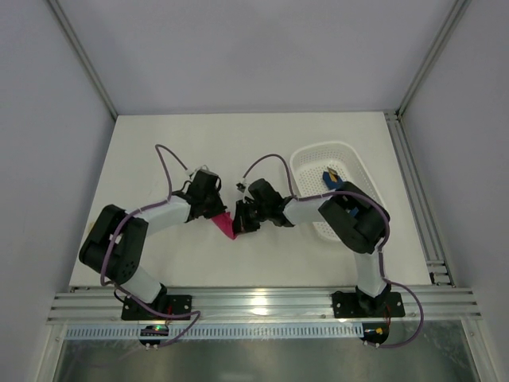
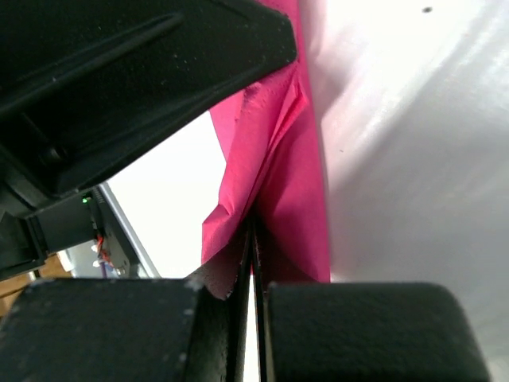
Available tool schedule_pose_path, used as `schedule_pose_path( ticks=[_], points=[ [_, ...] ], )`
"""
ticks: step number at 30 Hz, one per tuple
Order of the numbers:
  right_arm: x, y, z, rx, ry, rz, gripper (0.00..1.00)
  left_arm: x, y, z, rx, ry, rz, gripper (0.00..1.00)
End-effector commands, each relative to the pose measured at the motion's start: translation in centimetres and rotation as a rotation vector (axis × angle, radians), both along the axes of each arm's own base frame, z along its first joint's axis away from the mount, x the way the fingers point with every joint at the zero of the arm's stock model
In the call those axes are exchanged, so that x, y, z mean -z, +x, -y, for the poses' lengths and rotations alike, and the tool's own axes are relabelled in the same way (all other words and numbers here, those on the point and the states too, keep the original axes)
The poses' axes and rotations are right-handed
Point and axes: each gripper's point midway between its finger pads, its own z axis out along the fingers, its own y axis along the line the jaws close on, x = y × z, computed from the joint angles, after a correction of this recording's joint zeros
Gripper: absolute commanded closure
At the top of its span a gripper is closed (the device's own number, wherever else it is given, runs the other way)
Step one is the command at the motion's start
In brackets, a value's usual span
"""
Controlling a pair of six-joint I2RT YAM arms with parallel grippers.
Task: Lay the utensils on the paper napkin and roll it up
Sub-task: Roll the napkin at the center of the board.
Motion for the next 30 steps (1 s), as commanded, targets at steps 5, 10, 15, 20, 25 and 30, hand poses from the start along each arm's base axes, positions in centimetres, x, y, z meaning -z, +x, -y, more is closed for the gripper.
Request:
schedule_pose_path(
  ticks=[5,10,15,20,25,30],
  points=[
    [-0.8,0.2,2.4,0.007,-0.109,0.067,0.93,-1.2,2.3,0.3,0.008,0.014,0.084,1.0],
    [-2.6,1.0,3.6,0.011,-0.136,0.115,0.86,-1.2,2.2,0.5,0.017,0.01,0.077,1.0],
    [-3.7,2.2,5.0,0.008,-0.157,0.179,0.74,-1.3,2.2,0.5,0.023,0.011,0.079,1.0],
    [-5.3,3.1,5.4,-0.034,-0.118,0.239,0.59,-1.2,2.2,0.5,0.027,0.017,0.073,1.0],
    [-6.8,2.7,4.2,-0.154,-0.036,0.315,0.42,-1.2,2.2,0.6,0.035,0.019,0.066,1.0],
    [-7.1,2.9,3.5,-0.228,-0.015,0.356,0.33,-1.3,2.3,0.7,0.038,0.022,0.066,1.0]
  ],
)
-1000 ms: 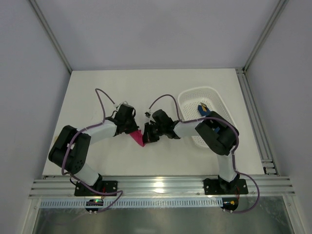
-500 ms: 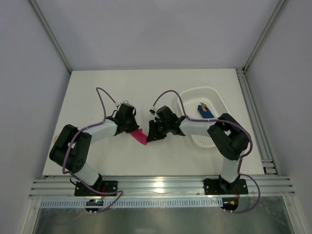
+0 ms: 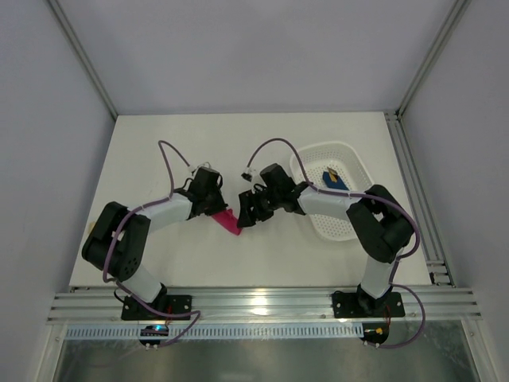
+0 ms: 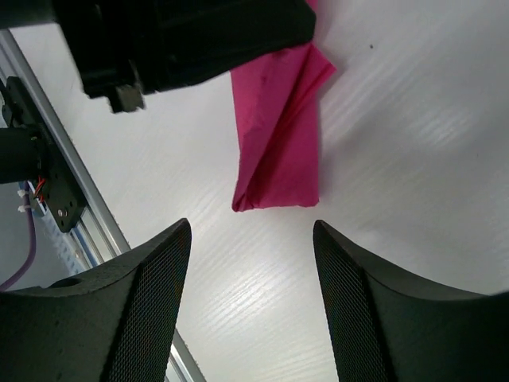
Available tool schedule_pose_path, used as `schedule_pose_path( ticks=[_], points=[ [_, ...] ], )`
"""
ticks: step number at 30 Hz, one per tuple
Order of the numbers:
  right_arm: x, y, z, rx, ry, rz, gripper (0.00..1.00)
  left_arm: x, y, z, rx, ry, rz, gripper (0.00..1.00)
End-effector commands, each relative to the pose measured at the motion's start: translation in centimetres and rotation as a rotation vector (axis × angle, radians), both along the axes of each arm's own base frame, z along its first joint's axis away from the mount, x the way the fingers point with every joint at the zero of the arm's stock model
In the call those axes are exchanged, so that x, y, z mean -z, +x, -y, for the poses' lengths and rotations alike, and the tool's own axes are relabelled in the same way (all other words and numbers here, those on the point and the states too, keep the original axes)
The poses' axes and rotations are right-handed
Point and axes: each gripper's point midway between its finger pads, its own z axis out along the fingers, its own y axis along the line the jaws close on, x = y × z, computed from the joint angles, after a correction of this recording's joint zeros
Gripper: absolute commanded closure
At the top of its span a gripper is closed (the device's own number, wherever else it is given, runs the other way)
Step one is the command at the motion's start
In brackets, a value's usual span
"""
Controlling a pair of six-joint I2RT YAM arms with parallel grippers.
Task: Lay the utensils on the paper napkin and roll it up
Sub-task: Roll the napkin at the center of the board.
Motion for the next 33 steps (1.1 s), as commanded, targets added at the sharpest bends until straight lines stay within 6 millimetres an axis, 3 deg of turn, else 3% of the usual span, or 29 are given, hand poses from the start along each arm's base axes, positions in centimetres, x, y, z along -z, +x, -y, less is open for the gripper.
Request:
schedule_pose_path(
  ticks=[1,10,17,33],
  points=[
    [-3.5,1.5,-2.0,-0.099,0.088,0.135,0.33,-1.2,1.4,0.3,0.008,0.002,0.046,1.0],
    [-1.4,3.7,-3.0,-0.118,0.005,0.135,0.47,-0.9,1.4,0.6,0.015,-0.003,0.037,1.0],
    [-0.8,3.6,-3.3,-0.131,0.008,0.117,0.57,-1.0,1.5,0.7,0.017,-0.006,0.037,1.0],
    [0.8,3.6,-3.2,-0.115,-0.024,0.075,0.6,-1.1,1.6,1.0,0.021,-0.017,0.032,1.0]
  ],
)
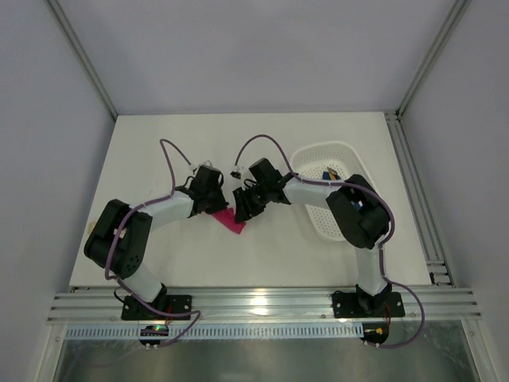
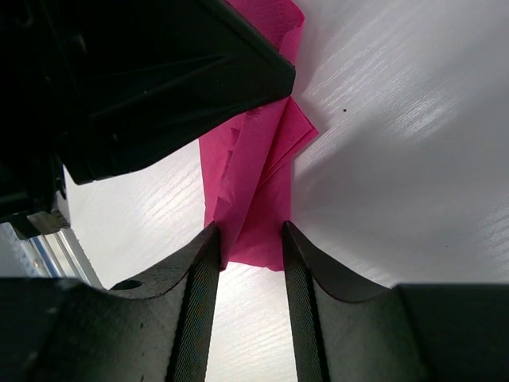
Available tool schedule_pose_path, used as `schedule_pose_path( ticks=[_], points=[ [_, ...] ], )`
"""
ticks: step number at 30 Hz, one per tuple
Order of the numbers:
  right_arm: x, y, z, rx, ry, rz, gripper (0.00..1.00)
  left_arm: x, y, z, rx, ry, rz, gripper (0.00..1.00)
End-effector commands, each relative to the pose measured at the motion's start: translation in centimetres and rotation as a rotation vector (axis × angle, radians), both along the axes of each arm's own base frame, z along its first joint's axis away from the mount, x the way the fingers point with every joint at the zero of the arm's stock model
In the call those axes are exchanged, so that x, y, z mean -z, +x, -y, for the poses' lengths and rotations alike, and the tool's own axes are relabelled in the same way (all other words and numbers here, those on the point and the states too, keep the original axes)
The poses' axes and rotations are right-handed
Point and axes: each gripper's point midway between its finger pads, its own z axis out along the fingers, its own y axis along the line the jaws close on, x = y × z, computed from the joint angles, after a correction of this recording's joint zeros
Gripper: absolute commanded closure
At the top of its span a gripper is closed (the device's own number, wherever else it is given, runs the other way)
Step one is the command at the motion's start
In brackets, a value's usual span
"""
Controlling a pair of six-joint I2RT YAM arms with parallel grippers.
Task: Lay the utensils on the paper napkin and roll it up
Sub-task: Roll the napkin at the center of the board.
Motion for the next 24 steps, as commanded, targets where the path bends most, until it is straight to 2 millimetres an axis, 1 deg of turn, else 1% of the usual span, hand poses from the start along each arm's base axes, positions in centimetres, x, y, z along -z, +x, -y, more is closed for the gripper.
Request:
schedule_pose_path(
  ticks=[1,2,6,7,10,14,15,17,21,22,23,24],
  points=[
    [-1.1,1.3,-1.0,0.002,0.019,0.047,0.6,-1.1,1.2,0.7,0.014,-0.018,0.037,1.0],
    [-1.0,1.4,-1.1,0.007,0.018,0.045,0.6,-1.1,1.2,0.7,0.016,-0.017,0.038,1.0],
    [-0.4,1.6,-0.9,0.027,0.0,0.038,0.71,-1.2,1.2,0.7,0.016,-0.016,0.039,1.0],
    [-0.2,1.6,-0.8,0.033,-0.007,0.038,0.75,-1.3,1.2,0.7,0.016,-0.016,0.04,1.0],
    [0.3,1.5,-0.5,0.041,-0.021,0.034,0.8,-1.4,1.3,0.7,0.015,-0.015,0.046,1.0],
    [0.6,1.4,-0.1,0.052,-0.03,0.039,0.9,-1.5,1.4,0.8,0.018,-0.018,0.048,1.0],
    [0.8,1.3,0.1,0.056,-0.034,0.033,0.91,-1.6,1.5,0.8,0.019,-0.019,0.052,1.0],
    [1.1,1.2,0.2,0.063,-0.044,0.03,0.96,-1.7,1.6,0.9,0.019,-0.02,0.055,1.0],
    [2.0,1.0,0.5,0.075,-0.059,0.008,0.96,-2.4,2.1,1.3,0.026,-0.039,0.078,1.0],
    [2.1,0.9,0.5,0.078,-0.059,0.002,0.96,-2.9,2.2,1.4,0.026,-0.046,0.092,0.98],
    [2.2,0.9,0.5,0.081,-0.056,0.002,0.96,-3.2,2.4,1.5,0.027,-0.05,0.103,0.9],
    [2.4,0.8,0.5,0.083,-0.058,-0.006,0.96,-3.8,2.6,1.4,0.021,-0.054,0.12,0.86]
  ],
)
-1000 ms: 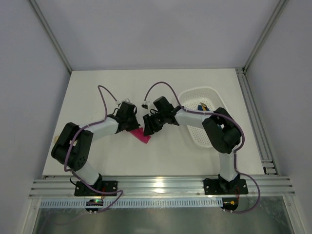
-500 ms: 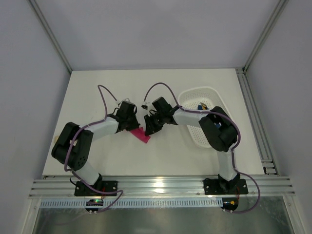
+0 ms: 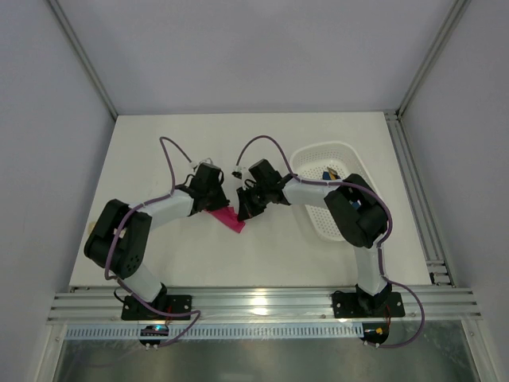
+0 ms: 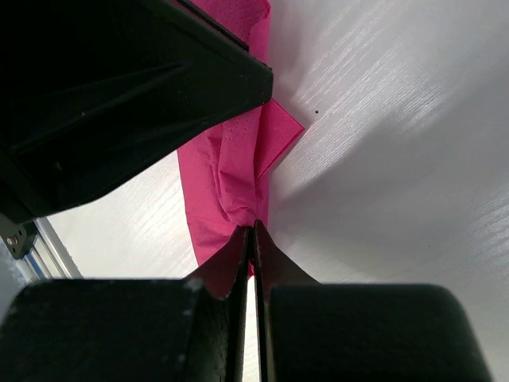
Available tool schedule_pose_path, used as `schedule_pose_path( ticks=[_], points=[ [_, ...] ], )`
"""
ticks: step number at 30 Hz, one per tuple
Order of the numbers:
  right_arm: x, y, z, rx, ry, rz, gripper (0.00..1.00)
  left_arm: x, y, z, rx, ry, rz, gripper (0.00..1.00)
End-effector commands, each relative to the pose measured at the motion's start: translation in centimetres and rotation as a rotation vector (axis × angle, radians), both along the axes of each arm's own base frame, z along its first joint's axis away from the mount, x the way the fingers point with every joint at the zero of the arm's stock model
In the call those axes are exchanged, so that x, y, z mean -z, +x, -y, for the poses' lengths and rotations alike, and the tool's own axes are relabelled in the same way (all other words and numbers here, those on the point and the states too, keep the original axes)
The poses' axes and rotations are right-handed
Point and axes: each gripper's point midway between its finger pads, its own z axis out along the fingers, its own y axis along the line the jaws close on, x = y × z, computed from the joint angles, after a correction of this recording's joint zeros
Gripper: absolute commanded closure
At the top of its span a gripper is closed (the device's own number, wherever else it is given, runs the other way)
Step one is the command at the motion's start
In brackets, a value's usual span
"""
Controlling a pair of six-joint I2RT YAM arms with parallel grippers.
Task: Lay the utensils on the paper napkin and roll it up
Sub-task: Roll the napkin at the center of the board.
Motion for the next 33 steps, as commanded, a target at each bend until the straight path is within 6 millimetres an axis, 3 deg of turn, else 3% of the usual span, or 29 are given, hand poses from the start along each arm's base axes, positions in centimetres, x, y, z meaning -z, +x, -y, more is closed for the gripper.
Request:
schedule_pose_path(
  ticks=[1,7,14,16,18,21,24,33],
  points=[
    [1.4,0.1,0.4,0.03,-0.029,0.0,0.96,-3.6,2.3,1.0,0.01,-0.045,0.116,0.83],
    [1.6,0.2,0.3,0.057,-0.025,-0.023,0.96,-6.2,2.8,-0.3,-0.047,-0.019,0.186,0.79],
    [1.9,-0.3,-0.2,0.099,0.008,-0.082,0.96,-7.4,0.5,-3.4,-0.153,0.003,0.235,0.75],
    [2.3,-0.5,-0.1,0.11,0.004,-0.101,0.96,-7.8,-0.1,-3.7,-0.161,-0.006,0.24,0.79],
    [2.5,-0.6,0.0,0.121,0.001,-0.113,0.96,-7.1,-0.9,-4.1,-0.166,-0.001,0.222,0.83],
    [2.6,-0.9,0.0,0.125,0.005,-0.12,0.96,-5.4,-1.7,-4.1,-0.158,-0.015,0.174,0.99],
    [2.7,-1.0,0.1,0.13,0.007,-0.125,0.96,-3.7,-1.4,-3.9,-0.164,-0.09,0.139,1.0],
    [2.8,-1.2,0.2,0.13,0.008,-0.132,0.96,-2.4,1.7,-3.3,-0.196,-0.219,0.184,1.0]
  ],
)
